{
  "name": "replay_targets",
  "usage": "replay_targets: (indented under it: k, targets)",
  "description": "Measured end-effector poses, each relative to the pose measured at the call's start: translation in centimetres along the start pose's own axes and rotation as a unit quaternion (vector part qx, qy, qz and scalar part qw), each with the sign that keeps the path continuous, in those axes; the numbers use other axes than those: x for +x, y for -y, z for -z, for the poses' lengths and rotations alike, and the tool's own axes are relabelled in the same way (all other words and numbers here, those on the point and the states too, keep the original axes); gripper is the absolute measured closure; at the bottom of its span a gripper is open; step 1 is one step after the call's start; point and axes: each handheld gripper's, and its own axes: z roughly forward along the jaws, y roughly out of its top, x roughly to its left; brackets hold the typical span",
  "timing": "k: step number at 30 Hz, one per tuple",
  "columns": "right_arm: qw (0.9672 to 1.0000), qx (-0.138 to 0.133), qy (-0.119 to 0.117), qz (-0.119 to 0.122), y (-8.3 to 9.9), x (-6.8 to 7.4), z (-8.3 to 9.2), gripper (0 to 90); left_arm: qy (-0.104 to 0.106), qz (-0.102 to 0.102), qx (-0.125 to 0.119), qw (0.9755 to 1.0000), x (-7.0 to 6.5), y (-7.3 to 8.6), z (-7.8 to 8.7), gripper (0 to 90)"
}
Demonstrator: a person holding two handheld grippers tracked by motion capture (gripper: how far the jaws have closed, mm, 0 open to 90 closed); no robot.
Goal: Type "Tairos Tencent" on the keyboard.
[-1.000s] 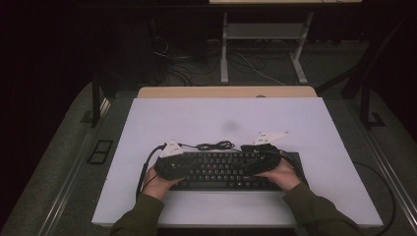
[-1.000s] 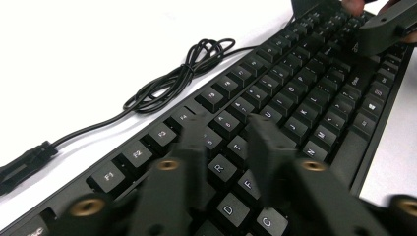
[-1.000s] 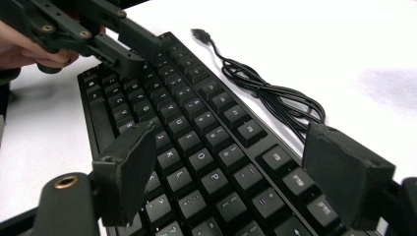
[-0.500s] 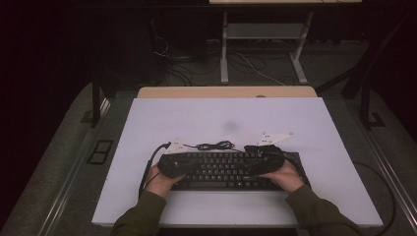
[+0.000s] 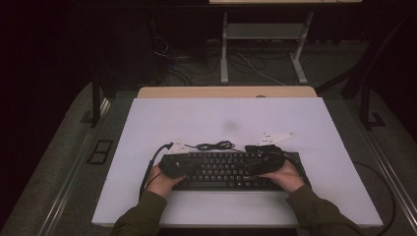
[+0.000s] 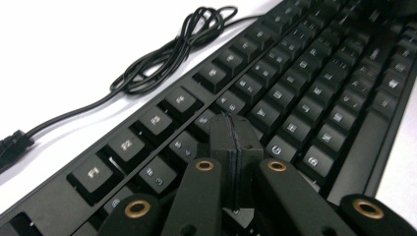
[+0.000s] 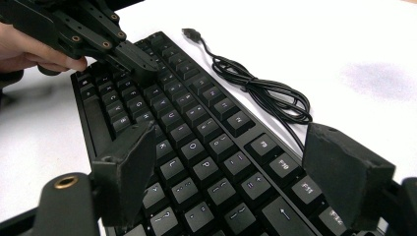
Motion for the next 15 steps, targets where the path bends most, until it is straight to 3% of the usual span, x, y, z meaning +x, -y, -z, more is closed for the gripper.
replay_targets:
  k: [7,15]
  targets:
    - [1.0000,0.002,-0.001,0.001,0.03,0.05,-0.04,20.6,-0.006,-0.007,0.010,0.9999,-0.01,0.00,0.00,89.2]
    - [1.0000,0.000,0.001,0.000,0.01,-0.06,0.06,20.6,0.001,0.001,-0.010,0.9999,-0.11,-0.30,0.49,89.1]
